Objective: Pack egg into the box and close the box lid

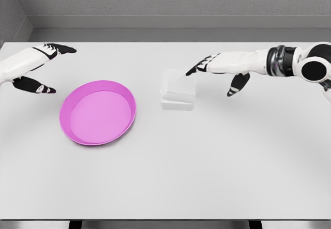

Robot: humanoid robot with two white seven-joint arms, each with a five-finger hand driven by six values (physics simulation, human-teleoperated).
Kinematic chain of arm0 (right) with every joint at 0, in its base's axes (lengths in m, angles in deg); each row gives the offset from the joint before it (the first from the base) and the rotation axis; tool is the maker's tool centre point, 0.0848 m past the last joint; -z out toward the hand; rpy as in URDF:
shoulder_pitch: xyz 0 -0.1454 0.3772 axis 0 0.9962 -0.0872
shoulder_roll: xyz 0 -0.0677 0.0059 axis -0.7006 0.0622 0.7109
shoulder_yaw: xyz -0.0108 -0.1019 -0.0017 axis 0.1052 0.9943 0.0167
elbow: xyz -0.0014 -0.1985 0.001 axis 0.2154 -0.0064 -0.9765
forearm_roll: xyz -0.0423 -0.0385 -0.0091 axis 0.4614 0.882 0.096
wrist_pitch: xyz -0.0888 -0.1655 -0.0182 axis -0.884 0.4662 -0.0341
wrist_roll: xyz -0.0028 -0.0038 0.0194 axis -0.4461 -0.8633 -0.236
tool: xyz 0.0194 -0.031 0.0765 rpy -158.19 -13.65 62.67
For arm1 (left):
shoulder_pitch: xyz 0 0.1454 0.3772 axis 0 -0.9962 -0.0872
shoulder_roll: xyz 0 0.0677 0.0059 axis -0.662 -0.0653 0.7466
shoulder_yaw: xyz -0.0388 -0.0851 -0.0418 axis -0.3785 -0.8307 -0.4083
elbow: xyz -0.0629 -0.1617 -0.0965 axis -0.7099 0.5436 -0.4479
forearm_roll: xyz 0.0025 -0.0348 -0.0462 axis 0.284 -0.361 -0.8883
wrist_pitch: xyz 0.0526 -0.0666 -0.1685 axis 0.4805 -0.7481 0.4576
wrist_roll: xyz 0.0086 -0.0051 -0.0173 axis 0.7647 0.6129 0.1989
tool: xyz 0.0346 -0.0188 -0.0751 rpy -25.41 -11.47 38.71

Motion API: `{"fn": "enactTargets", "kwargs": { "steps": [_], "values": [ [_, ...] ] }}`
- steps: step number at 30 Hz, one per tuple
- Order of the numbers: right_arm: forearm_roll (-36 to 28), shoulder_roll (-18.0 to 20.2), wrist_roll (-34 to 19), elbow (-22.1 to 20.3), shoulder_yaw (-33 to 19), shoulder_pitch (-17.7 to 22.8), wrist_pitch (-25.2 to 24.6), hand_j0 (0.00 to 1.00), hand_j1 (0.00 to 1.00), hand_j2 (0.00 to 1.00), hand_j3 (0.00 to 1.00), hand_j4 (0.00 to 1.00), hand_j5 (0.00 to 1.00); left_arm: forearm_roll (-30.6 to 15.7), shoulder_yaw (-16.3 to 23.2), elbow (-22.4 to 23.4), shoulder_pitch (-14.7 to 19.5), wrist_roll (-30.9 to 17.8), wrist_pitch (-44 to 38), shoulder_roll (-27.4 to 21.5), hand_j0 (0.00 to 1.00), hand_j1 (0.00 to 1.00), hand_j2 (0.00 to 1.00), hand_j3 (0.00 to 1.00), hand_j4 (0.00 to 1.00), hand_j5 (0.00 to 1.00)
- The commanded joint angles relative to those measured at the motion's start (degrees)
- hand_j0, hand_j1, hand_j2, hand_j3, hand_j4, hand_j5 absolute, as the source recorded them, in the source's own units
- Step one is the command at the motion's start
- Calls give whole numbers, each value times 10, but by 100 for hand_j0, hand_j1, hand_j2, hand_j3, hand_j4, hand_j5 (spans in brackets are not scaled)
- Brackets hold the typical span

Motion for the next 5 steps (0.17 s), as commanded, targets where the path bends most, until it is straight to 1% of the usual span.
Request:
{"fn": "enactTargets", "kwargs": {
  "steps": [1, 4, 5],
  "values": [
    [-2, -3, 0, 2, 0, 0, -1, 100, 100, 100, 100, 100, 100, -4, 0, 0, 0, 0, 0, -1, 100, 100, 100, 100, 100, 100],
    [-2, 4, 0, 5, -11, -6, 3, 100, 100, 100, 100, 100, 100, -4, -2, 0, 0, 0, 0, -1, 100, 100, 100, 100, 100, 100],
    [-1, 12, 0, 16, -17, -6, 4, 100, 100, 100, 100, 100, 100, -4, -3, -1, 0, 0, 0, -1, 100, 100, 100, 100, 100, 100]
  ]
}}
